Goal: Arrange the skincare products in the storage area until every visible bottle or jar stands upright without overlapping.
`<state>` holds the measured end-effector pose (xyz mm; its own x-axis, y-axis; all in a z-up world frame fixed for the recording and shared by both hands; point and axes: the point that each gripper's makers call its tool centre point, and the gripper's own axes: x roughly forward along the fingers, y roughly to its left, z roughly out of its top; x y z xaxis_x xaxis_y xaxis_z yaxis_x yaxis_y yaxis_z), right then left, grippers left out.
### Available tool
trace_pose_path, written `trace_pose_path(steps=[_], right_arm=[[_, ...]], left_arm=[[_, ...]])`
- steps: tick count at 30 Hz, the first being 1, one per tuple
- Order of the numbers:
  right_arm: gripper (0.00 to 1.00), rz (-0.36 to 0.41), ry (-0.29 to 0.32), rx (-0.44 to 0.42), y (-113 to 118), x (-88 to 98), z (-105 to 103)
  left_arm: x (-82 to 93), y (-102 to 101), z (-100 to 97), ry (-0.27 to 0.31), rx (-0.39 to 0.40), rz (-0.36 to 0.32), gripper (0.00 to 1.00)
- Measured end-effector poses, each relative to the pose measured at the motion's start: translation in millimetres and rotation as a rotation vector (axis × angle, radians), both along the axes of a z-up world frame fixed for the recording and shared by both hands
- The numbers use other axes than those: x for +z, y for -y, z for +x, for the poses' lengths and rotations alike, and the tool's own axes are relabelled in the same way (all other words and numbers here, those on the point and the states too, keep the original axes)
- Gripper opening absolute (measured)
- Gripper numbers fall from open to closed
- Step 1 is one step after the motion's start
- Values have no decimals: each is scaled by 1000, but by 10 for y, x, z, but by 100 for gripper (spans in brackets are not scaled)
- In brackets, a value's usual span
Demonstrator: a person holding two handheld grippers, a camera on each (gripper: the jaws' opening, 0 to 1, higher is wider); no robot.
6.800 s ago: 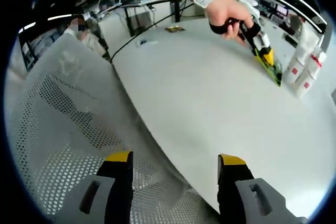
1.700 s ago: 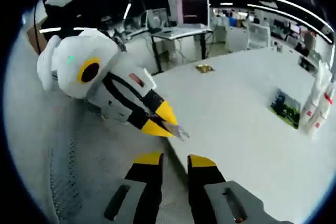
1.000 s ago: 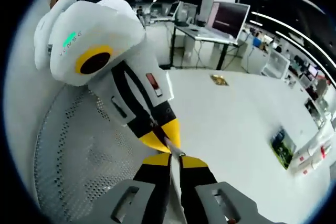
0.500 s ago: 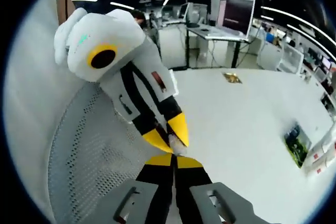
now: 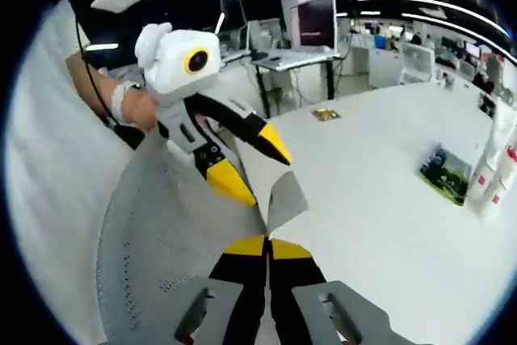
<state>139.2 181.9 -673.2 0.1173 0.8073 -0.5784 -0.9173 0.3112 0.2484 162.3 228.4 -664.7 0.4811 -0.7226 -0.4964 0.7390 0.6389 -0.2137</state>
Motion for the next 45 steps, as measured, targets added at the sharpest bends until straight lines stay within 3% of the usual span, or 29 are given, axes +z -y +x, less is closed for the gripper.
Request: trace_pose_path(steps=[7, 10, 13, 15, 17, 19, 21, 23, 26, 30, 32, 34, 37, 45], right_arm=[[0, 190, -96, -11, -91, 309, -62], [0, 191, -113, 19, -134, 310, -161], [0, 200, -149, 40, -177, 308, -265], [0, 215, -173, 23, -166, 311, -271], [0, 246, -243, -11, -158, 328, -288], [0, 261, -312, -34, -142, 349, -290], [0, 310, -316, -53, -155, 432, -223], [5, 404, -329, -81, -198, 591, -167], [17, 464, -350, -111, -229, 689, -121], [0, 456, -344, -107, -242, 667, -137], [0, 480, -419, -132, -246, 700, -147], [0, 500, -401, -131, -234, 713, -118], [0, 521, -435, -135, -262, 711, -106], [0, 538, -454, -130, -339, 699, -19]], left_arm=[[307, 103, -57, -163, -9, -310, 32], [369, 121, -91, -231, -15, -380, 26], [450, 149, -136, -286, -28, -450, 5], [430, 148, -154, -279, -29, -430, 3], [456, 154, -185, -276, -39, -429, 0], [554, 175, -206, -328, -31, -496, 0], [656, 181, -191, -328, -23, -557, 0], [678, 164, -178, -322, -17, -570, 0], [707, 204, -224, -347, -39, -595, 0], [711, 204, -222, -337, -35, -595, 0], [710, 203, -199, -302, -33, -581, 0], [735, 203, -200, -294, -28, -586, 1], [717, 186, -182, -297, -15, -584, 4], [641, 118, -115, -313, 19, -569, 6]])
